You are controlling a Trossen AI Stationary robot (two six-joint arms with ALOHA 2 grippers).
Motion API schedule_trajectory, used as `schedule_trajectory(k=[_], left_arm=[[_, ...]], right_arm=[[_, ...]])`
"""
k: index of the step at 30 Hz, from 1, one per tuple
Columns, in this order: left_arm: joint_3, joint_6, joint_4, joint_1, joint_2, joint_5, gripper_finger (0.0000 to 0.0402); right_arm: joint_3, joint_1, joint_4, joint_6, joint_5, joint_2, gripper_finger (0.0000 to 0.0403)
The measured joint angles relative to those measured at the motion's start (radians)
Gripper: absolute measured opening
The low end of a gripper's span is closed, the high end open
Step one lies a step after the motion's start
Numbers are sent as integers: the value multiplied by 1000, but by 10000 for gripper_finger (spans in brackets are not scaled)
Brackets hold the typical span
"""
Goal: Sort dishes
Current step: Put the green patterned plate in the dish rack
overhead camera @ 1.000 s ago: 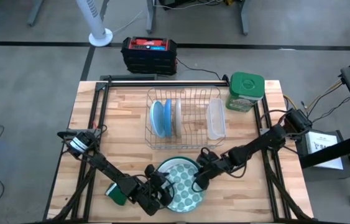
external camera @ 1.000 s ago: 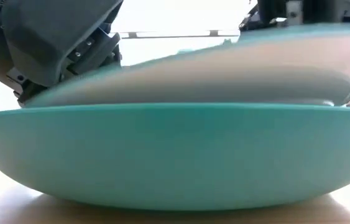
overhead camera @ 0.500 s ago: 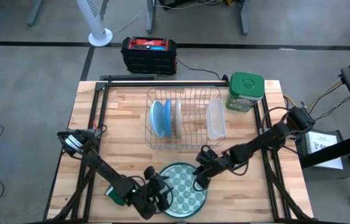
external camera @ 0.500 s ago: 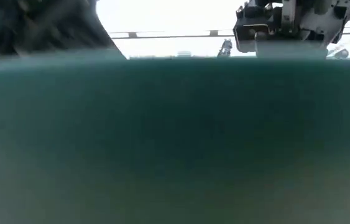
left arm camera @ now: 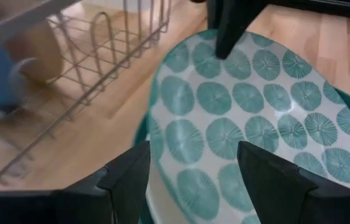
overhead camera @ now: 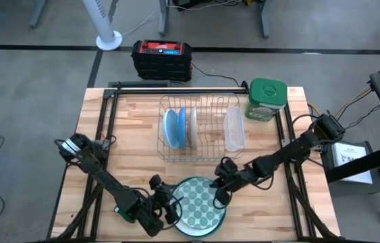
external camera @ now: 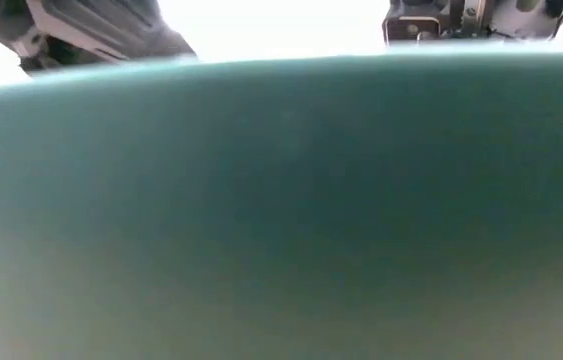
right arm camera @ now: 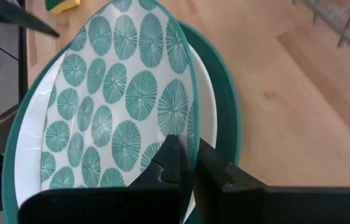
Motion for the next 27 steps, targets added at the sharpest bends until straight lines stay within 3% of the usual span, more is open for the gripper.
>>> schedule_trajectory(k=[5,12,21,27], left_arm=[[-7,-205,-116,-13,-23,6,232],[-55,-263,-43,-13,-14,41,245],[-115,-46,210,-4,-13,40,263],[-116,109,290,-2,-13,38,243]], right_arm=[[-2,1,0,-38,41,-13,1],[-2,7,39,-147,105,-21,1],[-2,17,128,-273,141,-21,0],[-2,24,189,-363,163,-21,1]])
